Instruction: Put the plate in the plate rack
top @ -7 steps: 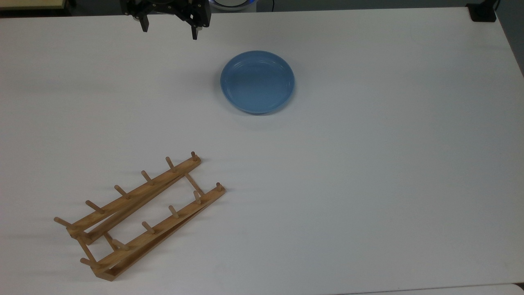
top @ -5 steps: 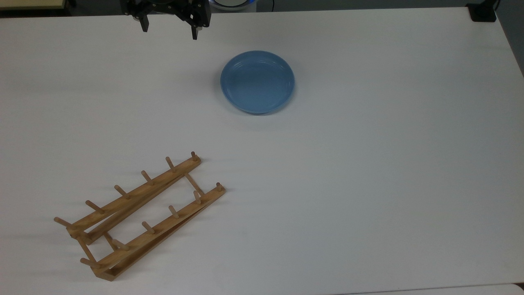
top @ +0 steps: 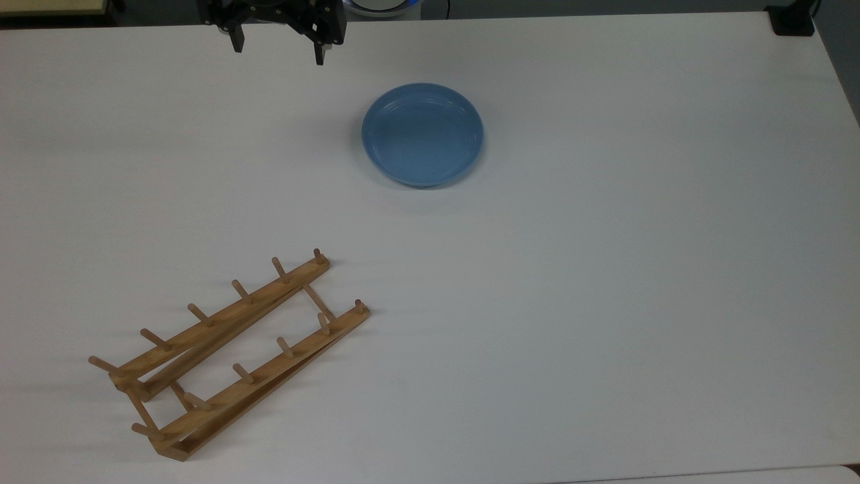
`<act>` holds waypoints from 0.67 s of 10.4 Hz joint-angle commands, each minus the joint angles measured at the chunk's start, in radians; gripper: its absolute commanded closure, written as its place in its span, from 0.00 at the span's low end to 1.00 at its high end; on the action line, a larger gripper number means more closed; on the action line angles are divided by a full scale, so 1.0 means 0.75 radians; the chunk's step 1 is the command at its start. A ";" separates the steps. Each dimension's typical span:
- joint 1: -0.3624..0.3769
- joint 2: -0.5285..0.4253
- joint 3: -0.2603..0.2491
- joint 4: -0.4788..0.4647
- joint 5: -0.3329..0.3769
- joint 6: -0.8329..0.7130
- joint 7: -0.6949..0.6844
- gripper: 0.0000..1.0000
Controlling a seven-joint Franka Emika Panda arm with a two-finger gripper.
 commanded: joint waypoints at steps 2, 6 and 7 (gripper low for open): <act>0.011 -0.031 -0.013 -0.051 0.020 0.029 -0.040 0.00; 0.023 -0.027 -0.007 -0.173 0.020 0.154 -0.294 0.00; 0.031 -0.021 -0.001 -0.230 0.020 0.219 -0.298 0.00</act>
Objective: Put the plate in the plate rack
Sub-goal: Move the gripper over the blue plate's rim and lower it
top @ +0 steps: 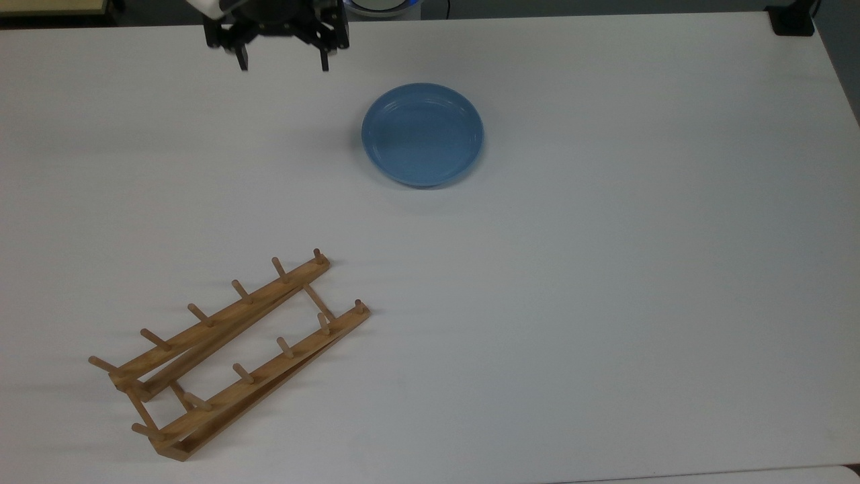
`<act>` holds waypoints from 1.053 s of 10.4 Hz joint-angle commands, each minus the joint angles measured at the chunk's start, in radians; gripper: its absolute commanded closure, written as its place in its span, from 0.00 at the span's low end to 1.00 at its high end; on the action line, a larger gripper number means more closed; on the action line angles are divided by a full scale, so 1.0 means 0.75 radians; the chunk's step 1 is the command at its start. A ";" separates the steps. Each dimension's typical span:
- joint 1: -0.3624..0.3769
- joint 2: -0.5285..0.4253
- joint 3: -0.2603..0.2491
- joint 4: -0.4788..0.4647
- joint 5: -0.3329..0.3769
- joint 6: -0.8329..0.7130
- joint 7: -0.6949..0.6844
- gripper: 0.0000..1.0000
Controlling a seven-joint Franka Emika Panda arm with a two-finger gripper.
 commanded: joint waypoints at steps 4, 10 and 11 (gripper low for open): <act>0.144 0.134 0.003 -0.241 0.002 0.328 -0.078 0.00; 0.226 0.314 0.003 -0.305 -0.111 0.341 -0.307 0.48; 0.226 0.337 0.007 -0.305 -0.119 0.341 -0.321 0.48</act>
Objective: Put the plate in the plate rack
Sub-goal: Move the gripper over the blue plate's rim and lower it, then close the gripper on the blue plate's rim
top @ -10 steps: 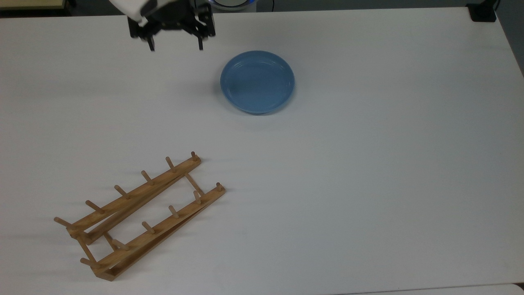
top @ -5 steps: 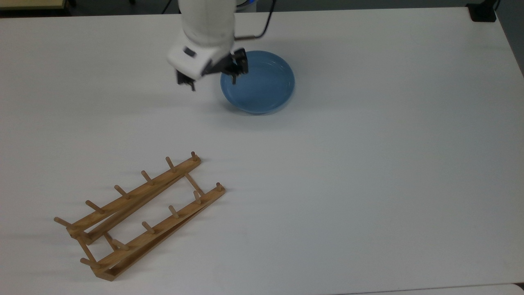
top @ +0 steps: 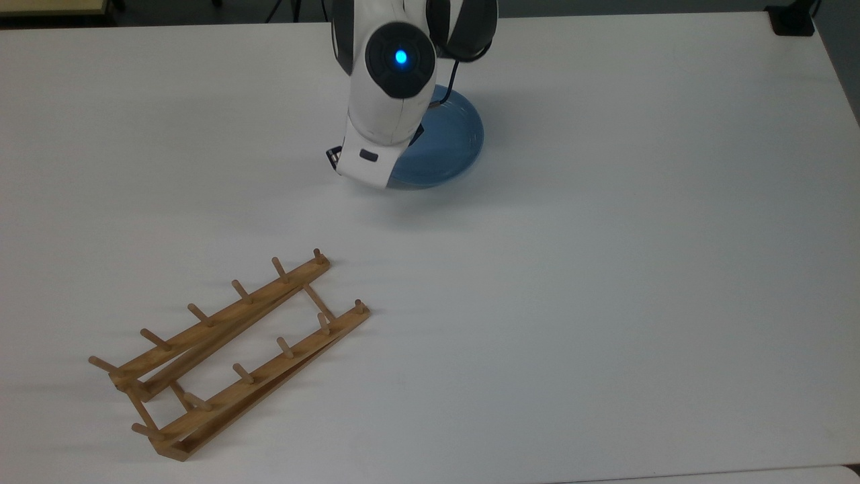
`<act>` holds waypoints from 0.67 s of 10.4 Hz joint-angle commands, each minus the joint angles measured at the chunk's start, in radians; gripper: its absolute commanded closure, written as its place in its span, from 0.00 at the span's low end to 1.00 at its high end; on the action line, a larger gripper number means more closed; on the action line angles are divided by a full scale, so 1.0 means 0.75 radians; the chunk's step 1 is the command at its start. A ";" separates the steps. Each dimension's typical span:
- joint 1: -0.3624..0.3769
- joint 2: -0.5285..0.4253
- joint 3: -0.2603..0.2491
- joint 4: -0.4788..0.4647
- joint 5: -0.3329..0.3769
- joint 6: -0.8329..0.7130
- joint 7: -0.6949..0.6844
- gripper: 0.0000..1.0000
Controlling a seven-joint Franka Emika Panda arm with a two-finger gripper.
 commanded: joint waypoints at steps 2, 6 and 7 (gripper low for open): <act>0.001 0.043 0.036 -0.024 -0.060 0.036 -0.067 0.55; -0.009 0.050 0.038 -0.014 -0.056 0.036 -0.071 0.90; -0.015 0.048 0.040 -0.003 -0.048 0.036 -0.071 0.98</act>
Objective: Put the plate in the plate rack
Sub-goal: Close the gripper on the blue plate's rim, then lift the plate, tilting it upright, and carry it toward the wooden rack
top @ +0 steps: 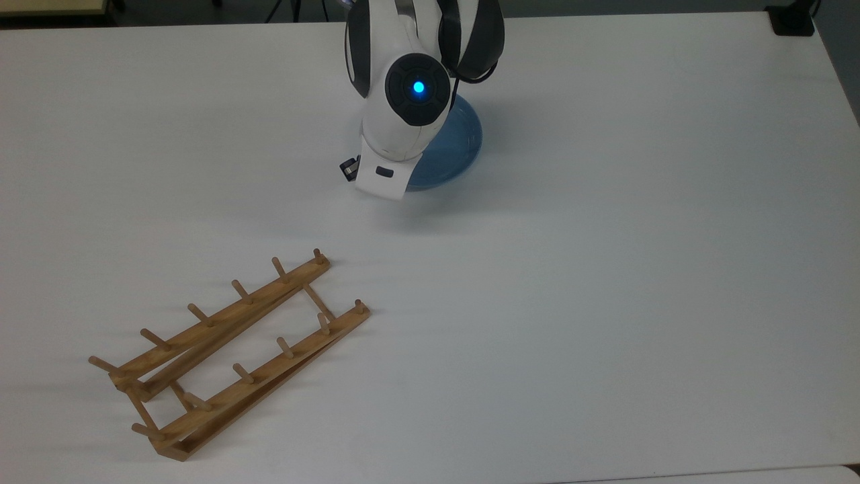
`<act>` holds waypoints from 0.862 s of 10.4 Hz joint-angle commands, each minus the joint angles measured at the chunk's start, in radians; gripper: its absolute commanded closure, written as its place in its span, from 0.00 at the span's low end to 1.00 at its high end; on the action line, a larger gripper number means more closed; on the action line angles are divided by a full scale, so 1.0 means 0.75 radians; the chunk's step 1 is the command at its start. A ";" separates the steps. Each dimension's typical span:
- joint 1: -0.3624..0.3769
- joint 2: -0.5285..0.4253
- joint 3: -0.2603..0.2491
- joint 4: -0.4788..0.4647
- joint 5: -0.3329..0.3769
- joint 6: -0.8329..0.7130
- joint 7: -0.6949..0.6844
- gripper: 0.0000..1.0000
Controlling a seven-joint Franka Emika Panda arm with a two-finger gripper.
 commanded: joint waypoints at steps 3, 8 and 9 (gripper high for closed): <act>-0.066 -0.017 0.004 0.134 0.002 0.033 -0.012 1.00; -0.158 -0.086 -0.014 0.398 0.043 0.013 0.004 1.00; -0.176 -0.103 -0.016 0.449 0.051 0.013 0.020 1.00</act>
